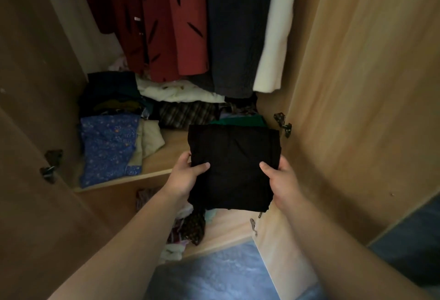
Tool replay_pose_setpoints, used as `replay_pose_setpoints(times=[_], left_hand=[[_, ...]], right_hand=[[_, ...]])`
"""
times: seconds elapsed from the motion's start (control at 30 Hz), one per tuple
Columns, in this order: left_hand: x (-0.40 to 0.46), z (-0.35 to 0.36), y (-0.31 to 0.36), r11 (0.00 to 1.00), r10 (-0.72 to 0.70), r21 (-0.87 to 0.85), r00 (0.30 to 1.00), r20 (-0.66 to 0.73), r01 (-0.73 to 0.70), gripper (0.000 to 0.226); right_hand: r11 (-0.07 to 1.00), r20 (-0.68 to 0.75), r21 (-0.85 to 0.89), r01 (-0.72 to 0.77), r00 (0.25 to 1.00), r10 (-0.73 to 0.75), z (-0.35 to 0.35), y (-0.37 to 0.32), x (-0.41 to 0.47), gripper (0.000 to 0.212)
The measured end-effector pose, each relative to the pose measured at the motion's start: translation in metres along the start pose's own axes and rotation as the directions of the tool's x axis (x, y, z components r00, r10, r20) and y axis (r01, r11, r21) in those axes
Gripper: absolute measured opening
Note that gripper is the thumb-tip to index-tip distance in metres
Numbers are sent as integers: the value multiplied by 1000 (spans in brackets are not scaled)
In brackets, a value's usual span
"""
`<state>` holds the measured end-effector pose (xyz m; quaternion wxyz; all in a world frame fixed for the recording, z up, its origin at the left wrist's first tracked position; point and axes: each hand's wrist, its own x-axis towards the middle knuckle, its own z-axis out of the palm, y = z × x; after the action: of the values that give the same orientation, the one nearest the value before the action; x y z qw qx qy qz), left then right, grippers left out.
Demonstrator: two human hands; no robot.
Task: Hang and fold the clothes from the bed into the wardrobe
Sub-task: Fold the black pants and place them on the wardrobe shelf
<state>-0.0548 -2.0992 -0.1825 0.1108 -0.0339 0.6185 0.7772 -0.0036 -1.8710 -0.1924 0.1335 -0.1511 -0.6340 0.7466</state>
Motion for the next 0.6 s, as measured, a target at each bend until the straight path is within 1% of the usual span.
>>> replay_pose_setpoints(times=[0.03, 0.13, 0.3, 0.4, 0.47, 0.53, 0.57, 0.6], left_hand=[[15, 4, 3, 1000, -4, -1, 1000, -1, 4, 39], [59, 15, 5, 1000, -25, -1, 999, -47, 25, 39], [139, 34, 1, 1000, -3, -6, 992, -126, 3, 42], [182, 44, 6, 1000, -19, -5, 988, -152, 18, 47], [207, 49, 8, 999, -16, 36, 984, -180, 23, 48], [225, 55, 9, 998, -10, 63, 977, -212, 24, 34], [233, 57, 8, 998, -4, 60, 976, -218, 17, 34], [239, 61, 6, 998, 7, 64, 974, -228, 7, 38]], right_hand=[[1000, -10, -9, -6, 1000, 6, 3, -5, 15, 37], [999, -4, -52, -15, 1000, 14, 9, -11, 65, 42], [992, -23, -122, -26, 999, 23, 20, -3, 159, 43], [985, -26, -171, -33, 999, 29, 28, 2, 214, 46], [973, -43, -232, -9, 999, -1, 32, 3, 246, 43], [947, -45, -318, 41, 997, -58, 36, 4, 271, 38], [933, -52, -354, 62, 995, -86, 38, 5, 282, 36], [924, -52, -372, 91, 992, -118, 40, 7, 290, 34]])
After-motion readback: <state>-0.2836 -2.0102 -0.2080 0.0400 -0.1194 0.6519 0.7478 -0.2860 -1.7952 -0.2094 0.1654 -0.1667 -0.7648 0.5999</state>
